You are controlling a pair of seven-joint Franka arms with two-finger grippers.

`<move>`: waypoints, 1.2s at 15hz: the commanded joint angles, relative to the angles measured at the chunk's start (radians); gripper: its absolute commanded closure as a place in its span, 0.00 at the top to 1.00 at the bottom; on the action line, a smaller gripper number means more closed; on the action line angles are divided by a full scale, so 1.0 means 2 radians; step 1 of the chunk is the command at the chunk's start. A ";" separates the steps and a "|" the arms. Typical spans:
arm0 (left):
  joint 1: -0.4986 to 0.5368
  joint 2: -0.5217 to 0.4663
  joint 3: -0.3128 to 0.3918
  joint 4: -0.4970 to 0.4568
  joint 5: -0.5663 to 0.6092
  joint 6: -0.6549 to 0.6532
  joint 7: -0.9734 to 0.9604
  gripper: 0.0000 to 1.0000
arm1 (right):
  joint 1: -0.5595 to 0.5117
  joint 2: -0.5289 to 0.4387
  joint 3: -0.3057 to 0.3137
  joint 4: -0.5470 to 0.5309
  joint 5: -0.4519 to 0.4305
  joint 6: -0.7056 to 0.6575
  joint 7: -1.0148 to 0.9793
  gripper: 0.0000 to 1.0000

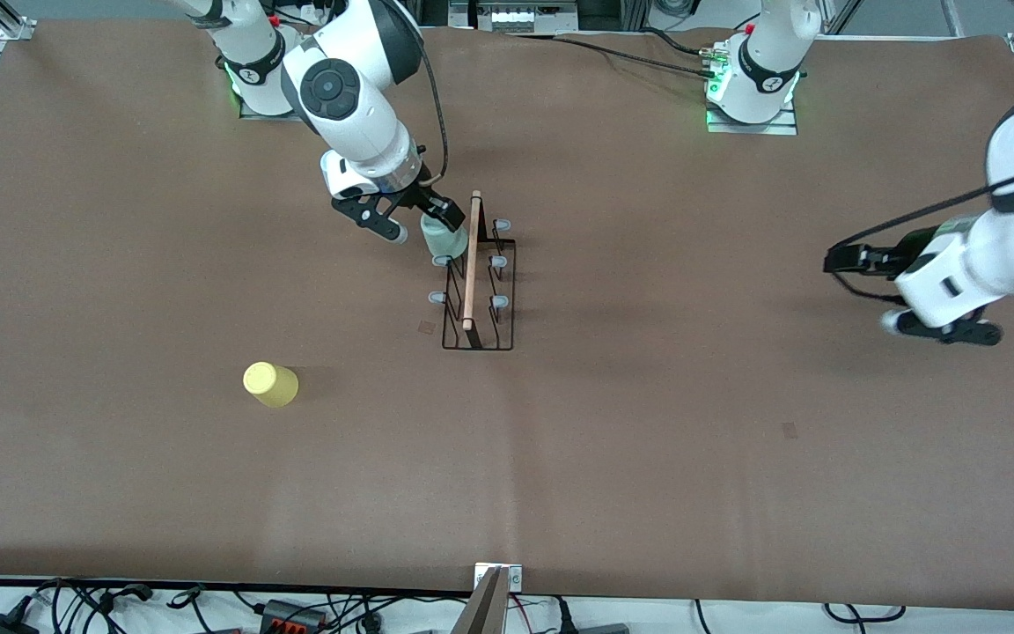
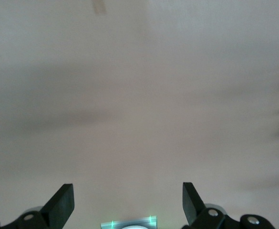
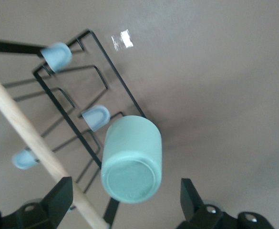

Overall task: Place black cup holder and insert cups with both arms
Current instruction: 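Hang the teal cup on a peg with the right gripper while the left withdraws, then release the teal cup and move the right gripper to the yellow cup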

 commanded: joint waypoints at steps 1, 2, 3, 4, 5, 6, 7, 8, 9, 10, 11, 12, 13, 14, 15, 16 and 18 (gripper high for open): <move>-0.010 -0.094 0.010 -0.085 0.038 0.063 0.010 1.00 | -0.051 -0.010 0.000 0.054 -0.012 -0.084 -0.058 1.00; -0.020 -0.105 0.009 -0.084 0.066 0.065 0.010 1.00 | -0.076 -0.010 -0.001 0.064 -0.017 -0.104 -0.104 1.00; -0.034 -0.111 0.010 -0.083 0.074 0.061 0.008 1.00 | -0.107 -0.010 -0.004 0.065 -0.021 -0.109 -0.165 1.00; -0.036 -0.115 0.010 -0.081 0.074 0.058 0.008 1.00 | -0.135 -0.009 -0.007 0.063 -0.033 -0.109 -0.228 1.00; -0.034 -0.116 0.010 -0.076 0.074 0.054 0.011 1.00 | -0.159 -0.003 -0.013 0.064 -0.050 -0.104 -0.291 1.00; -0.030 -0.114 0.010 -0.065 0.073 0.040 0.015 1.00 | -0.175 0.006 -0.027 0.065 -0.075 -0.093 -0.350 1.00; -0.027 -0.111 0.010 -0.055 0.070 0.032 0.015 1.00 | -0.182 0.017 -0.047 0.068 -0.098 -0.071 -0.403 1.00; -0.027 -0.110 0.009 -0.052 0.070 0.033 0.014 1.00 | -0.186 0.031 -0.062 0.073 -0.108 -0.047 -0.452 1.00; -0.027 -0.108 0.005 -0.051 0.070 0.034 0.014 1.00 | -0.190 0.049 -0.073 0.081 -0.109 -0.025 -0.490 1.00; -0.028 -0.108 0.004 -0.052 0.070 0.033 0.014 1.00 | -0.192 0.072 -0.082 0.092 -0.109 -0.001 -0.516 1.00; -0.030 -0.108 0.004 -0.052 0.070 0.026 0.015 1.00 | -0.192 0.095 -0.088 0.104 -0.111 0.019 -0.527 1.00; -0.033 -0.107 0.002 -0.054 0.070 0.012 0.015 1.00 | -0.192 0.117 -0.089 0.117 -0.109 0.035 -0.528 1.00; -0.033 -0.106 -0.004 -0.054 0.070 0.002 0.014 1.00 | -0.192 0.134 -0.089 0.124 -0.109 0.045 -0.527 1.00; -0.033 -0.106 -0.006 -0.053 0.069 0.002 0.015 1.00 | -0.190 0.148 -0.089 0.127 -0.106 0.056 -0.524 1.00; -0.033 -0.107 -0.006 -0.052 0.069 0.000 0.015 1.00 | -0.189 0.160 -0.089 0.127 -0.106 0.077 -0.521 1.00; -0.033 -0.107 -0.006 -0.051 0.069 -0.001 0.014 1.00 | -0.187 0.171 -0.089 0.127 -0.106 0.091 -0.521 1.00; -0.032 -0.106 -0.006 -0.049 0.065 -0.005 0.012 1.00 | -0.187 0.191 -0.089 0.127 -0.107 0.117 -0.520 1.00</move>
